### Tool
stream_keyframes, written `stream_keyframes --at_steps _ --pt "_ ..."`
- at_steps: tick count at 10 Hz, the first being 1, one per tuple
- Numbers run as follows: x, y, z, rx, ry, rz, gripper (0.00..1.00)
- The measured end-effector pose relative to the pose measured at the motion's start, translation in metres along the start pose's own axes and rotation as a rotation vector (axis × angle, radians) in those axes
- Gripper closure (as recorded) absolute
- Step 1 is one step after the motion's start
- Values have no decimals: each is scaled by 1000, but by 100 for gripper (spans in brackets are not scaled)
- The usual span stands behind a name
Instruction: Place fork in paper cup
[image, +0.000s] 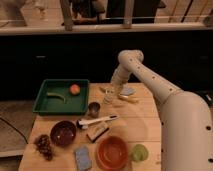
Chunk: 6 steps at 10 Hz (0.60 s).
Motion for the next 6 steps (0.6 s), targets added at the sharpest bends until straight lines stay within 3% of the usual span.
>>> stream_keyframes --at_steps 6 --pt "0 0 -3 25 -23 -12 20"
